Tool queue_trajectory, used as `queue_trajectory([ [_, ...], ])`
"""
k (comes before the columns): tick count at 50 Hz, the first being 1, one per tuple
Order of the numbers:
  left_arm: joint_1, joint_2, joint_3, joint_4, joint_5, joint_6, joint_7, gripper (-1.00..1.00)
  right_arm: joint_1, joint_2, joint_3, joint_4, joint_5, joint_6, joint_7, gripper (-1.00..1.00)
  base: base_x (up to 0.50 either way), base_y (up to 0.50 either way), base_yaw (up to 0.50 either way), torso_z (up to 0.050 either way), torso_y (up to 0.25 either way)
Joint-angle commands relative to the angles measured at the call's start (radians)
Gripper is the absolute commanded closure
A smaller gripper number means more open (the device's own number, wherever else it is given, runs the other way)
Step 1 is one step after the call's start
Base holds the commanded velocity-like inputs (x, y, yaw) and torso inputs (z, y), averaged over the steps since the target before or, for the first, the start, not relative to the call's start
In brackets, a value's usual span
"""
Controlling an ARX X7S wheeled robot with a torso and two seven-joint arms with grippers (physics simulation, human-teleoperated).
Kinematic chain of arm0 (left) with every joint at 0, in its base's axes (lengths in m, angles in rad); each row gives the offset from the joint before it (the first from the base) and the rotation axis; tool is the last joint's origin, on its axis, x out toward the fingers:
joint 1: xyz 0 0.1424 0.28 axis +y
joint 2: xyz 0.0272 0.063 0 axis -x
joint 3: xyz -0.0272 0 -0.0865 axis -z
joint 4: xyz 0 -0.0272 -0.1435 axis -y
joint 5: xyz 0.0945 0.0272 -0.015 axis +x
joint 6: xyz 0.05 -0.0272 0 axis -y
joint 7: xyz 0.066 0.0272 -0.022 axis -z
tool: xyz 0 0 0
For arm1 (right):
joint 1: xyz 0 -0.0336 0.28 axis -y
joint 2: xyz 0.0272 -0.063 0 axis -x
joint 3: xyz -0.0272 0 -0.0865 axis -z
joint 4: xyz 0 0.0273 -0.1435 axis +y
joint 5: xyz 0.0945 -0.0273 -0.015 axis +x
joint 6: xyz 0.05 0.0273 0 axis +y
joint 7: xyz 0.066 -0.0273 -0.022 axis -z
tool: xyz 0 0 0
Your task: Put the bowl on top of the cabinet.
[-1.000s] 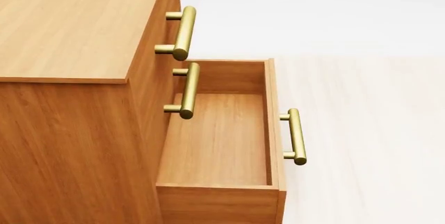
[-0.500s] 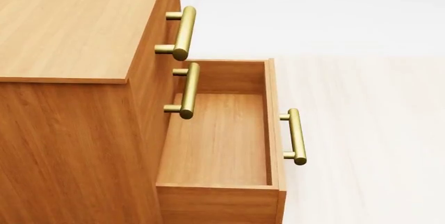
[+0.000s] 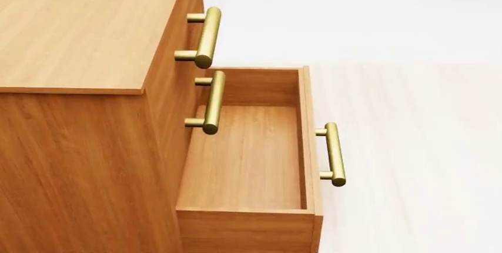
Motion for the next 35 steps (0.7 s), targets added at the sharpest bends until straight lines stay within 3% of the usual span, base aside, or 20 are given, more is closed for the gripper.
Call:
queue_trajectory([
  [1, 0.002, 0.000, 0.003, 0.000, 0.001, 0.003, -0.001, -1.00, -0.011, -0.018, -0.007, 0.025, -0.013, -0.020, 0.009, -1.00, 0.00, 0.00, 0.00, 0.000, 0.000],
  [16, 0.001, -0.003, 0.003, -0.005, -0.003, 0.007, -0.001, -1.00, -0.009, -0.049, -0.104, 0.063, -0.109, -0.041, 0.015, -1.00, 0.00, 0.00, 0.00, 0.000, 0.000],
  [32, 0.004, -0.004, 0.006, -0.006, -0.002, 0.011, -0.002, -1.00, -0.019, -0.047, -0.103, 0.050, -0.113, -0.058, 0.025, -1.00, 0.00, 0.00, 0.00, 0.000, 0.000],
  [33, 0.004, -0.005, 0.007, -0.005, -0.001, 0.010, -0.002, -1.00, -0.017, -0.047, -0.101, 0.050, -0.112, -0.057, 0.026, 1.00, 0.00, 0.00, 0.00, -0.015, 0.000],
  [35, 0.004, -0.004, 0.007, -0.005, -0.002, 0.011, -0.003, -1.00, -0.026, -0.040, -0.102, 0.034, -0.112, -0.066, 0.024, 1.00, 0.00, 0.00, 0.00, 0.000, 0.000],
])
